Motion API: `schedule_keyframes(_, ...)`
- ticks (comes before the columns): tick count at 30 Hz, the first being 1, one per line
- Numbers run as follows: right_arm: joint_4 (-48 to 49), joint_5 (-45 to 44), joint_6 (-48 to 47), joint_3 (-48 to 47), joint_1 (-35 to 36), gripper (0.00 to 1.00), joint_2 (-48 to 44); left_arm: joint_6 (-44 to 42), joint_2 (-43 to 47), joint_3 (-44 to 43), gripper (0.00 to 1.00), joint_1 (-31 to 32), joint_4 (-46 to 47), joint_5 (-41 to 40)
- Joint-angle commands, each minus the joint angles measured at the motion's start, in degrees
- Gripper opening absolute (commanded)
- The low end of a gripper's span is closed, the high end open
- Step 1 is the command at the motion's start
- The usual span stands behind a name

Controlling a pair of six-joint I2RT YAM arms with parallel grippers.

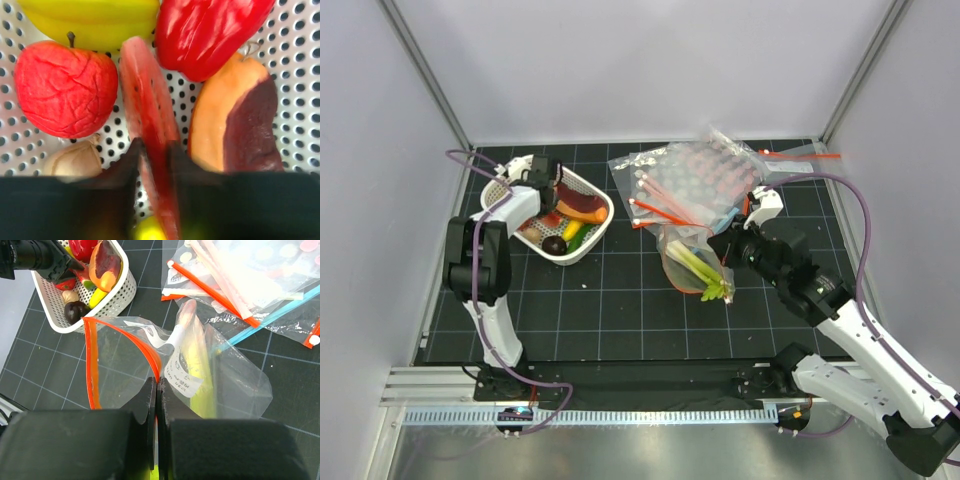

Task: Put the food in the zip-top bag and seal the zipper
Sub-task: Pick up the fake fruit from the bin, then place the fake fruit in the zipper food storage bag.

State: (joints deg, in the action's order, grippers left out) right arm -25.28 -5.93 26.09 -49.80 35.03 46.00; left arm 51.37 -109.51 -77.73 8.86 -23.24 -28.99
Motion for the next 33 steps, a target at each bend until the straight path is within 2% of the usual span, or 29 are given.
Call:
schedule_keyframes(1,3.3,-1.6,0.6,0.0,-0.3,0.01,-1.4,0.3,0.2,-1.5,0.08,-0.2,-1.2,3.8)
schedule_keyframes(2,3.4,-1.7,0.6,0.1,-0.2,0.01,-1.4,0.7,0.7,-0.9,0.01,-0.2,-0.7,6.0)
schedule_keyframes(5,3.4,-2.7,0.7,0.2,-0.2,0.01,-1.6,3.4,5.0,4.8,0.01,-0.2,4.1,8.3)
schedule_keyframes(11,3.5,-2.6,0.8,0.2,-0.3,0.01,-1.6,7.2,19.9,15.2,0.0,1.9,9.4,4.1)
schedule_keyframes(15,3.7,-2.7,0.9,0.4,-0.3,0.01,-1.6,5.6,28.7,20.2,0.0,7.0,11.6,1.0)
schedule_keyframes(20,3.7,-2.3,0.7,0.3,-0.2,0.01,-1.6,3.9,39.4,26.3,0.0,9.5,20.3,10.0)
schedule_keyframes(23,3.7,-2.3,0.6,0.4,-0.3,0.01,-2.1,3.2,43.3,28.8,0.0,13.9,25.2,10.8)
schedule_keyframes(25,3.9,-2.4,0.6,0.6,-0.3,0.01,-2.4,1.0,46.5,30.4,0.0,18.9,30.8,11.4)
schedule_keyframes(29,4.1,-1.4,0.7,0.8,-0.3,0.01,-1.8,-9.5,49.6,31.9,0.0,29.2,38.4,15.0)
schedule_keyframes(33,3.9,-0.7,0.7,0.7,-0.3,0.01,-1.7,-15.6,51.2,32.5,0.0,32.3,42.6,21.4)
